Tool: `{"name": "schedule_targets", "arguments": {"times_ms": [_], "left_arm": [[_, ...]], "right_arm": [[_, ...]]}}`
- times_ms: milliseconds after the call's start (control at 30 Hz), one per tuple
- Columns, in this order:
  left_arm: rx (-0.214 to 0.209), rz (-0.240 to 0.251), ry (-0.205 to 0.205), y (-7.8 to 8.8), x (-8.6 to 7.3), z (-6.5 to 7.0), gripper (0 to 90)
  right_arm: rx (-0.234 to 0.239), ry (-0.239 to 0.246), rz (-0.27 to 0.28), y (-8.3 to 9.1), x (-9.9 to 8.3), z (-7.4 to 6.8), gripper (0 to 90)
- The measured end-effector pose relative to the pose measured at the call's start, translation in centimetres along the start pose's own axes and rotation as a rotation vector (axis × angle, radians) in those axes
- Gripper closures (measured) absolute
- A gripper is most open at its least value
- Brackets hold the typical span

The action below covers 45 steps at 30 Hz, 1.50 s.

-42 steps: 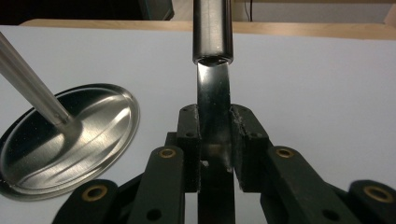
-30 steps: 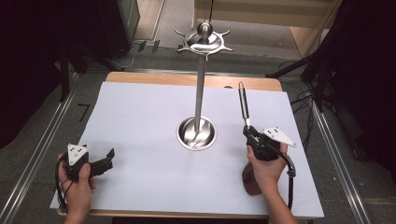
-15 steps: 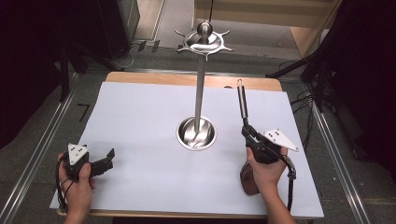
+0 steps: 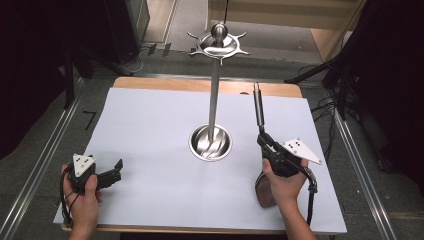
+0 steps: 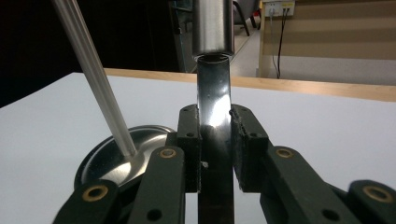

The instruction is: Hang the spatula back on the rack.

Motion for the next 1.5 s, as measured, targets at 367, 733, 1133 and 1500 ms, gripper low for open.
{"name": "schedule_targets", "arguments": {"times_ms": [367,733,1133,1500], "left_arm": [[0.004,0.017,-0.005,0.2,0.1,0.0,3.7],[0.004,0.013,-0.002,0.1,0.1,0.0,3.7],[0.001,0.014,-0.001,0.1,0.1,0.0,3.7],[0.004,0.012,-0.001,0.1,0.1,0.0,3.7]], "right_arm": [[0.039,0.0,0.034,0.4,1.1,-1.3,76.5],[0.056,-0.007,0.09,1.3,2.8,-1.9,76.4],[0.08,0.001,0.139,2.1,4.5,-2.8,76.4],[0.11,-0.006,0.175,2.6,5.7,-3.4,76.5]]}}
Point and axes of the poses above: each handheld gripper's, and its own axes: y roughly backward along the jaws, x roughly out of its top, z roughly to its right, the point moved 10 cm from there along -y, roughly forward along the jaws, and after that the axes turned 5 degrees about -x, right-handed, at the moved point
